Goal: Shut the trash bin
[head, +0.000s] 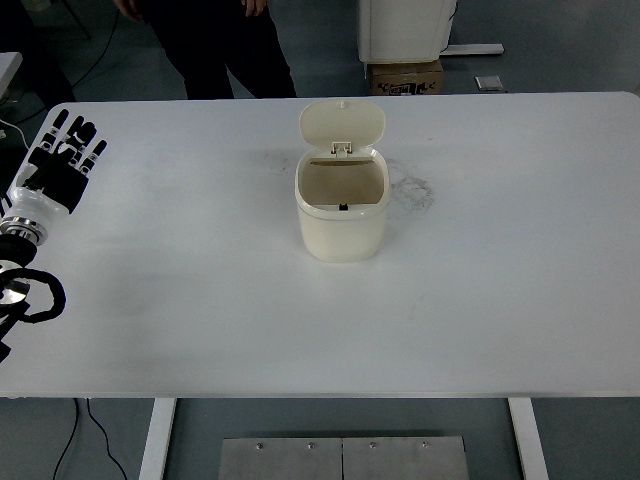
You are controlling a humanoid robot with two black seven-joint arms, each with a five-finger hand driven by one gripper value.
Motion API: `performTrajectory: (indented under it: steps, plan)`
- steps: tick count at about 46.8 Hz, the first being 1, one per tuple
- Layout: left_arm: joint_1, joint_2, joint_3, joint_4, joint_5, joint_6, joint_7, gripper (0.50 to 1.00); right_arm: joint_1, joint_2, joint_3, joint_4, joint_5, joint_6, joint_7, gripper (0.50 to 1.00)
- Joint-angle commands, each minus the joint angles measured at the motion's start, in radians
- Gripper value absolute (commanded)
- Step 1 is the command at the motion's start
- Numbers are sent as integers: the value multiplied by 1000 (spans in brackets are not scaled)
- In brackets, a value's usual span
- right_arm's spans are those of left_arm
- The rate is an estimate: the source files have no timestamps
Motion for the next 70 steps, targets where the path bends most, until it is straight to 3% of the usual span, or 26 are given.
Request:
performTrajectory:
  steps: [1, 20, 27, 35, 41, 55, 58, 66, 70]
  plan:
    - [0, 0, 0, 0, 0, 1, 0, 1000, 1, 0, -1, 0, 0, 0, 0, 991]
    - [-3, 0, 0, 0, 0, 2, 0, 1000, 1, 0, 1, 0, 0, 0, 0, 991]
    - [-12, 5, 5, 0, 6, 48, 0, 1000, 1, 0, 1, 0, 0, 0, 0, 991]
    - [-35, 14, 9, -2, 6, 48, 5, 1000, 1, 0, 1, 0, 0, 0, 0, 991]
    - [-78, 37, 41, -2, 8, 50, 11, 1000, -1, 0, -1, 0, 1, 0, 0, 991]
    - [-262, 117, 274, -45, 6, 93, 17, 1000, 1, 0, -1, 0, 0, 0, 0, 991]
    - [-311, 137, 323, -74, 6, 111, 51, 1000, 1, 0, -1, 0, 0, 0, 0, 991]
    - [-437, 161, 442, -144, 8, 151, 213, 1000, 1, 0, -1, 0, 0, 0, 0, 991]
    - [-500, 163, 508, -163, 11, 151, 253, 1000, 1, 0, -1, 0, 0, 0, 0, 991]
